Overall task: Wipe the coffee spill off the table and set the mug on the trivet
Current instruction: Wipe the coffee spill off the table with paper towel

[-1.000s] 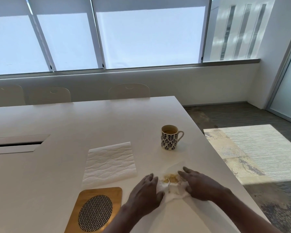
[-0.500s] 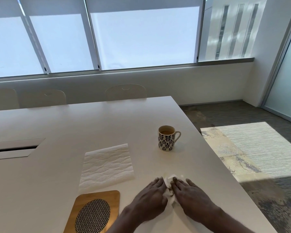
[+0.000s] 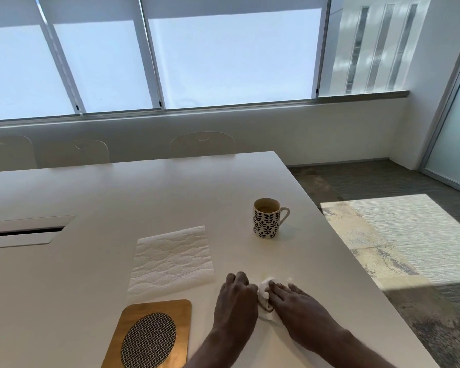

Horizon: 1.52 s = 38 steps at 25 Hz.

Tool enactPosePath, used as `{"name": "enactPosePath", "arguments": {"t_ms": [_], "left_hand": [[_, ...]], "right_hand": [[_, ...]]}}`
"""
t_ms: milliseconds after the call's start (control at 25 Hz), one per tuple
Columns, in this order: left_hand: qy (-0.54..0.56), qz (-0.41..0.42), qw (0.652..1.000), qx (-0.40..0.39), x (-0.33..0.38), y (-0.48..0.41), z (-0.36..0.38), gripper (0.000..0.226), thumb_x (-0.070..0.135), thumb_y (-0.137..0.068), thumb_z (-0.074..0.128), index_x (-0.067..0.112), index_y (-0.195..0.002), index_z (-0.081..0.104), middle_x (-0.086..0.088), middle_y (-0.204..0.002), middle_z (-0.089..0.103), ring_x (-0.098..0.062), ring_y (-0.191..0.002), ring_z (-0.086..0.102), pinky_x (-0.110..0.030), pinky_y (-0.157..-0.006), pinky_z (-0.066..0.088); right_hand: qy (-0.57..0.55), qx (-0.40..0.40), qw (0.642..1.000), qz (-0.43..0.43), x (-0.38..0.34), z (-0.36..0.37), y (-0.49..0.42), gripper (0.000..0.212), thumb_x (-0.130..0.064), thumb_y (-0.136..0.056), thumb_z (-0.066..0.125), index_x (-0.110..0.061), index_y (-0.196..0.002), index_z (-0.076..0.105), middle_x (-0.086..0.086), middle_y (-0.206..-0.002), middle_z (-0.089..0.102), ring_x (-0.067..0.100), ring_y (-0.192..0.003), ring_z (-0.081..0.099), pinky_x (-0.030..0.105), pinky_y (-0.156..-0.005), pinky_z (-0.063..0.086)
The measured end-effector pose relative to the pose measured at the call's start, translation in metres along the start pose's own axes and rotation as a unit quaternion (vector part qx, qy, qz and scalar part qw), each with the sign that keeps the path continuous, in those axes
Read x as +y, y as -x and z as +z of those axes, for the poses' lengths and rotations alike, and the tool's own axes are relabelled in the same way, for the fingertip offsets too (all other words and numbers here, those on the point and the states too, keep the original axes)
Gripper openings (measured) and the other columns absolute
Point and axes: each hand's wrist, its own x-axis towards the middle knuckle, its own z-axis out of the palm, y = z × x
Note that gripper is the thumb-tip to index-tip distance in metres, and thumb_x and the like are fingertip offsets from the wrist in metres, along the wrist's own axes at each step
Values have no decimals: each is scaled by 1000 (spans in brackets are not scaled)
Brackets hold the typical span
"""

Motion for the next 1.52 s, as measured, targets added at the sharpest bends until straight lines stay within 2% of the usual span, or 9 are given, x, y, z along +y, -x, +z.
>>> {"name": "enactPosePath", "arguments": {"t_ms": [160,240,440,600,760,1000,1280,1400,1520], "left_hand": [[98,-5,995,-11,14,-4,2,31,8,-89,46,15,-98,75,-4,-103,64,-21,-97,60,-30,-82,49],[139,-28,990,-16,19,-10,-2,30,11,-89,47,15,-93,76,-5,-100,65,-21,-89,64,-30,-78,50],[169,-98,981,-8,15,-17,-9,22,16,-81,49,10,-73,68,-6,-83,62,-23,-72,62,-32,-65,48],[167,-112,979,-23,12,-12,-11,21,21,-78,50,12,-78,70,-6,-85,68,-22,-79,64,-31,-69,50],[159,-125,979,-34,12,-22,-15,23,15,-81,53,10,-90,74,-11,-96,72,-26,-89,67,-30,-74,50],[153,-130,977,-76,17,-21,-18,13,12,-75,55,10,-62,55,-9,-77,61,-26,-73,64,-24,-52,37],[117,-97,987,-44,14,-21,-10,21,16,-82,55,7,-89,72,-14,-95,67,-32,-86,66,-35,-72,50],[253,-130,959,1,19,-33,-20,15,17,-80,64,12,-85,78,-6,-85,74,-15,-74,67,-27,-65,49],[394,-147,907,28,28,-50,-39,8,21,-79,72,17,-81,79,3,-69,74,-1,-57,62,-18,-54,45]], "right_hand": [[6,50,997,65,13,-13,-2,43,-19,-99,33,-22,-139,48,2,-149,46,21,-141,36,35,-118,24],[2,81,992,98,11,-23,-13,31,-23,-97,39,-25,-111,66,-4,-120,64,21,-118,51,31,-98,41],[-65,76,988,119,-6,-26,-24,27,-18,-93,45,-18,-91,72,3,-97,68,20,-92,60,29,-73,46],[-110,33,987,116,5,-32,-9,19,-16,-85,53,-16,-74,69,4,-85,64,22,-73,64,25,-61,42],[-85,62,978,181,20,-43,-20,27,-20,-99,46,-14,-101,72,10,-103,57,25,-85,65,25,-70,49],[-89,12,993,73,-20,-25,-26,31,-3,-87,44,-13,-112,59,9,-113,54,24,-103,52,28,-83,48],[-30,31,990,134,-3,-29,-24,29,-10,-92,44,-16,-102,71,8,-104,61,24,-95,60,31,-73,50],[-183,80,967,161,3,-52,-33,28,-7,-84,53,-15,-95,77,7,-92,73,22,-80,68,31,-70,53],[-391,177,879,206,17,-81,-29,27,-3,-82,59,-18,-95,78,-1,-77,76,11,-66,70,22,-66,58]]}}
